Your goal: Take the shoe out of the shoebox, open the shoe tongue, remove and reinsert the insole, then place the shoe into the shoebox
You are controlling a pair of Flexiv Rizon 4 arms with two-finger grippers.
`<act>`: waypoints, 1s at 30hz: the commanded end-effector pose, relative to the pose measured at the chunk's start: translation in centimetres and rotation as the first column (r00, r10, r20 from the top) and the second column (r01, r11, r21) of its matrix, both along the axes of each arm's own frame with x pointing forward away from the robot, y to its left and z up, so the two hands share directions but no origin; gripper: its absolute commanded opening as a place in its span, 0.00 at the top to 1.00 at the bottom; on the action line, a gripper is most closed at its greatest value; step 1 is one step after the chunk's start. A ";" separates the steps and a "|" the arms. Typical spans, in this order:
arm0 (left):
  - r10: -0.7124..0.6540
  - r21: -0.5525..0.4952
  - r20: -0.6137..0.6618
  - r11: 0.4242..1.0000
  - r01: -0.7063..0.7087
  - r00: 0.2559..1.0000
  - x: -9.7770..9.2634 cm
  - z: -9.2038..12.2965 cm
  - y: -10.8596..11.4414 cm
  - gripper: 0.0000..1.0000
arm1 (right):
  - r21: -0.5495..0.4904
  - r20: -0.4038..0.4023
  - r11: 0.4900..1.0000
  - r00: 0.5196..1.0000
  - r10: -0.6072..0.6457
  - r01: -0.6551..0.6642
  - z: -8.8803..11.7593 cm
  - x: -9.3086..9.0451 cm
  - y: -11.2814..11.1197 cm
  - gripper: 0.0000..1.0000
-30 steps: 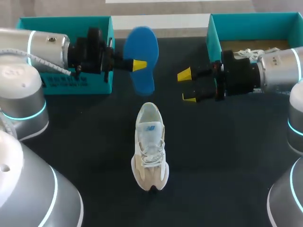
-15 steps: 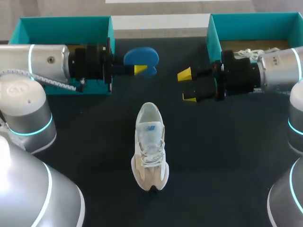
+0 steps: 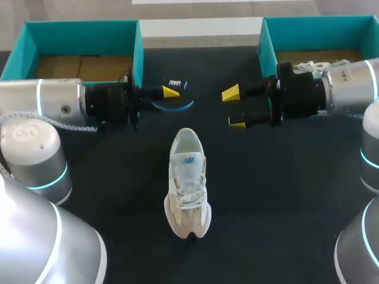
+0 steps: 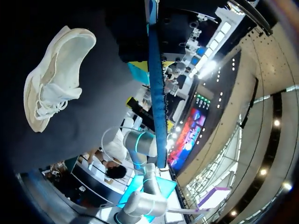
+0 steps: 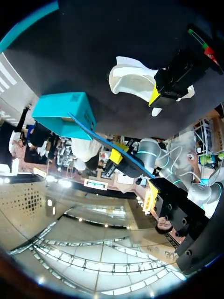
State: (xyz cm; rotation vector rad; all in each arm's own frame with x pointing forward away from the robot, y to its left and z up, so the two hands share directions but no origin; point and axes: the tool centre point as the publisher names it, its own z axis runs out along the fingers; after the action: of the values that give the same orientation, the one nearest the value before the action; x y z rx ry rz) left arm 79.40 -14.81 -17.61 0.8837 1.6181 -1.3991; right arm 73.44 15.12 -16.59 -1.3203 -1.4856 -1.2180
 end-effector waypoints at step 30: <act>0.040 0.005 0.489 0.999 -0.049 0.872 -0.4 0.4 -1.3 1.00 | 0.001 -0.028 0.999 0.999 0.039 -0.039 -0.5 0.5 3.8 0.00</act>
State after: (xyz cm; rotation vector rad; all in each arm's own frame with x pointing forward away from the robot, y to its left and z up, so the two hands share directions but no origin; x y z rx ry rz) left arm 78.63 -15.38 -16.79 1.0954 1.2544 -1.0309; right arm 72.97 17.36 -16.75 -1.3109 -1.4811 -1.1814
